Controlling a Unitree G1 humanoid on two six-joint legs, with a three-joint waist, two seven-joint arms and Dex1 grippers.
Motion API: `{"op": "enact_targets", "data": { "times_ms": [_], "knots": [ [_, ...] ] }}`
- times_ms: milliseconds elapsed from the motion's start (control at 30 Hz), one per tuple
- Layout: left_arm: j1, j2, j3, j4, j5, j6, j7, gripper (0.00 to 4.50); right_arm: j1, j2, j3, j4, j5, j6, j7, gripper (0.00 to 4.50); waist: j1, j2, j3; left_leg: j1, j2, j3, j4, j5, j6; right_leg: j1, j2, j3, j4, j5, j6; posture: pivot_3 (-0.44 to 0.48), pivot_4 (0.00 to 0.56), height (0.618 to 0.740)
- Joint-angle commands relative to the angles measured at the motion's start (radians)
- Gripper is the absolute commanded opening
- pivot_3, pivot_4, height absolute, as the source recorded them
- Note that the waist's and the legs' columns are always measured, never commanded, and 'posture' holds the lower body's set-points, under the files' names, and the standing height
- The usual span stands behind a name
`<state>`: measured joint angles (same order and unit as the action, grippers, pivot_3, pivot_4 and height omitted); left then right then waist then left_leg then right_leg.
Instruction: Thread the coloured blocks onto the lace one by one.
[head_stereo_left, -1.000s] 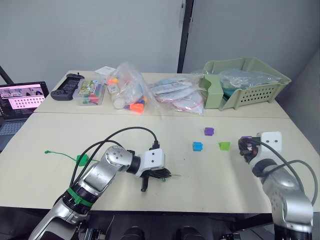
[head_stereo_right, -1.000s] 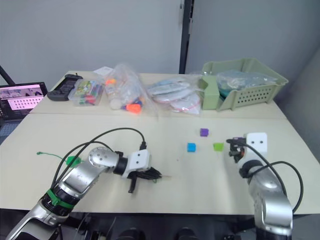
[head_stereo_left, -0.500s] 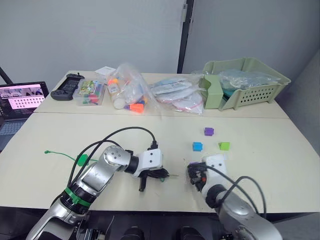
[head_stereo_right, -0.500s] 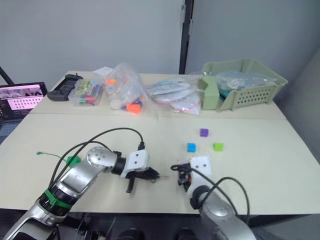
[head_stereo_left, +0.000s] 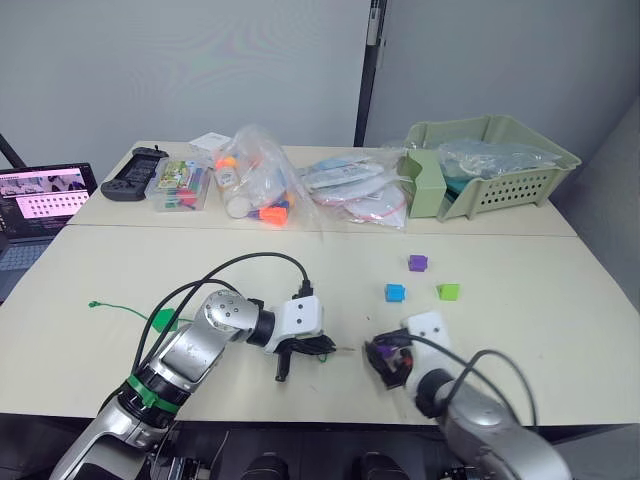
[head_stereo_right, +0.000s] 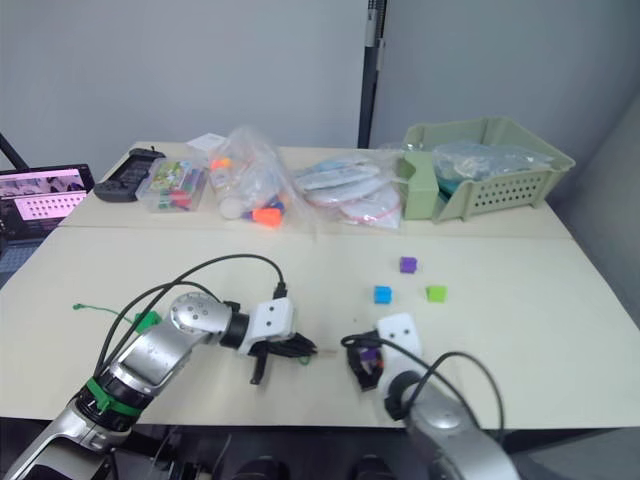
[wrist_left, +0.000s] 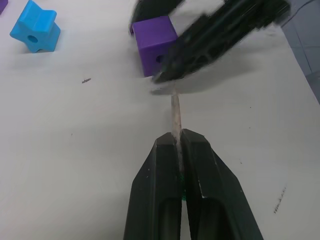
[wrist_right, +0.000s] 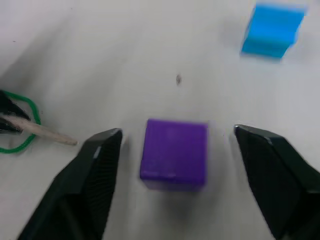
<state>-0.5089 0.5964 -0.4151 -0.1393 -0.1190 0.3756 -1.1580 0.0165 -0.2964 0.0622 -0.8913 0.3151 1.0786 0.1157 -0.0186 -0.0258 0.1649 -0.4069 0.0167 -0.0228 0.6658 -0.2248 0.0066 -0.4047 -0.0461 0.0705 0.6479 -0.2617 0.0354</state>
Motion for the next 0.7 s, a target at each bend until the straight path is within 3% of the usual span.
{"op": "enact_targets", "data": {
  "times_ms": [33, 167, 267, 433, 533, 700],
  "knots": [
    [-0.002, 0.003, 0.02, -0.027, -0.007, -0.005, 0.002, 0.0, -0.05, -0.071, -0.081, -0.085, 0.095, 0.035, 0.116, 4.48, 0.0, 0.0, 0.0, 0.0, 0.0, 0.0, 0.0, 0.0, 0.0, 0.0, 0.0, -0.001, 0.0, 0.0, 0.0, 0.0, 0.15, 0.74],
    [0.001, 0.001, 0.02, -0.037, -0.008, 0.004, 0.007, 0.0, -0.111, -0.264, -0.147, -0.025, 0.226, -0.012, 0.377, 4.48, 0.0, 0.0, 0.0, 0.0, 0.0, 0.0, 0.0, 0.0, 0.0, 0.0, 0.001, -0.002, 0.0, 0.0, 0.0, 0.0, 0.15, 0.74],
    [0.0, 0.002, 0.021, -0.044, -0.01, 0.01, 0.01, 0.0, -0.146, -0.446, -0.134, 0.107, 0.298, -0.1, 0.654, 4.48, 0.001, 0.0, 0.0, 0.0, 0.0, 0.001, 0.0, 0.0, 0.0, 0.001, 0.0, -0.001, -0.001, 0.0, 0.0, 0.0, 0.15, 0.74],
    [0.004, 0.005, 0.022, -0.058, -0.011, 0.022, 0.012, 0.0, -0.265, -0.622, 0.04, 0.413, 0.139, -0.418, 0.958, 4.48, 0.0, -0.001, 0.001, 0.001, 0.0, 0.002, 0.0, 0.0, 0.0, 0.001, 0.001, -0.001, -0.001, 0.0, 0.0, 0.0, 0.15, 0.74],
    [0.011, 0.008, 0.024, -0.068, -0.011, 0.029, 0.014, 0.0, -0.332, -0.643, 0.149, 0.584, 0.015, -0.629, 1.075, 4.48, 0.001, -0.001, 0.001, 0.001, 0.0, 0.002, 0.0, 0.0, 0.0, 0.0, 0.001, -0.001, -0.001, 0.0, 0.0, 0.0, 0.15, 0.74],
    [0.022, 0.012, 0.03, -0.089, -0.012, 0.045, 0.022, 0.0, -0.476, -0.574, 0.248, 0.825, -0.095, -0.865, 1.203, 4.48, -0.002, -0.001, 0.001, 0.001, 0.0, 0.002, 0.0, 0.0, 0.0, 0.0, 0.001, 0.0, -0.001, 0.0, 0.0, 0.0, 0.15, 0.74]
  ]
}}
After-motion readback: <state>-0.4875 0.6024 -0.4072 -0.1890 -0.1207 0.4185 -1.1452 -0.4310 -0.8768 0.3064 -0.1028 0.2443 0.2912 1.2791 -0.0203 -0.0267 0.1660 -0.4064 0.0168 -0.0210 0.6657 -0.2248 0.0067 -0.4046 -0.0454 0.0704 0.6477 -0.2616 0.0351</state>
